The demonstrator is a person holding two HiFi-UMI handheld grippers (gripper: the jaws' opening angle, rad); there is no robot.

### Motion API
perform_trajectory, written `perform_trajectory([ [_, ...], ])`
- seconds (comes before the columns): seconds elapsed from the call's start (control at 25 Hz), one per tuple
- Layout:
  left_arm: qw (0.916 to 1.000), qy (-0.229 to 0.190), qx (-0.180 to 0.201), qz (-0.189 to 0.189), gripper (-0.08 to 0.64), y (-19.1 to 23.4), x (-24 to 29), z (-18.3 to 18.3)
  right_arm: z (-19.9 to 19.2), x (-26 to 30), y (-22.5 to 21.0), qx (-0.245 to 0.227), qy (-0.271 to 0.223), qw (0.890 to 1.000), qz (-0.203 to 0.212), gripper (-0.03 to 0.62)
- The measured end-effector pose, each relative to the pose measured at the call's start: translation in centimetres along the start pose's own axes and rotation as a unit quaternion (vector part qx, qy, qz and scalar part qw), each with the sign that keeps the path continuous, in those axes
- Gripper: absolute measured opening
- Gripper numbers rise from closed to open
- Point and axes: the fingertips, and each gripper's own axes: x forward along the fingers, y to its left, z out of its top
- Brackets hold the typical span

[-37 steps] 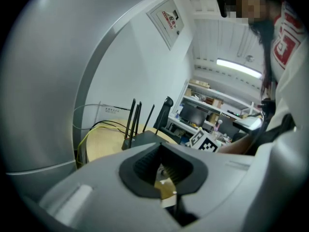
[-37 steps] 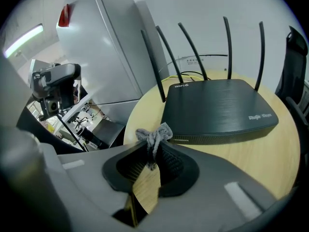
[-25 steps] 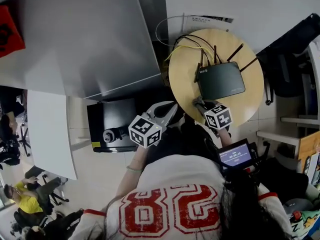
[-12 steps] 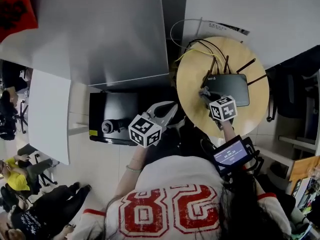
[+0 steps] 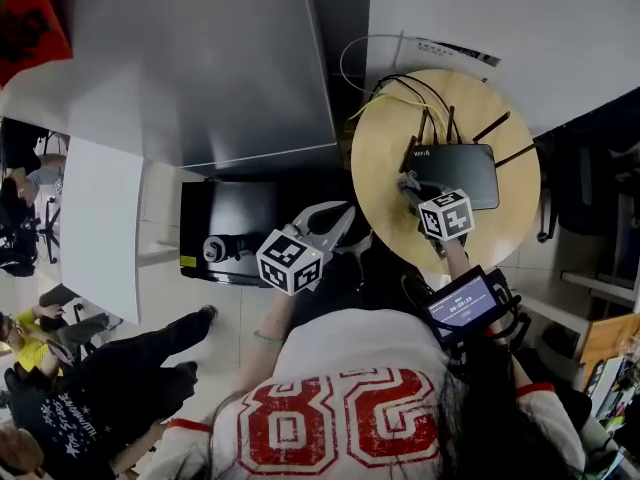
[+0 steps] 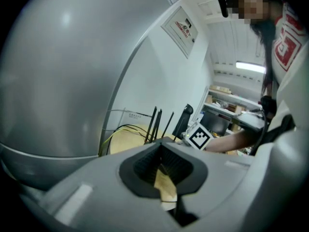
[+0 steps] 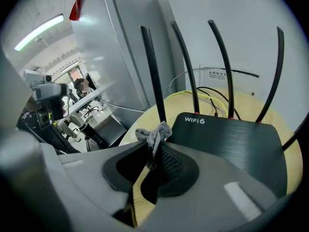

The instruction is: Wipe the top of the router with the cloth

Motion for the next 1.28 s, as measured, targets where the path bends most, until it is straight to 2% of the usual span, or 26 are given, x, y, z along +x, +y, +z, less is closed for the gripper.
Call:
perform_trajectory([
  [0.68, 0.9986, 0.020, 0.015, -0.047, 0.002, -3.4, 1.9, -1.0, -4.5, -3.2, 2.1, 0.046, -0.016, 0.999, 0.004, 0.058],
  [1.04, 0.9956, 0.033, 0.029, -0.083, 0.002, -5.5, 2.9, -1.6, -7.7, -5.4, 1.5, 0.076, -0.016, 0.997, -0.027, 0.057],
  [1.28, 0.9934, 0.037, 0.037, -0.103, 0.002, -6.3, 3.1, -1.7, -8.1, -7.2, 1.0, 0.100, -0.041, 0.993, -0.055, 0.057],
])
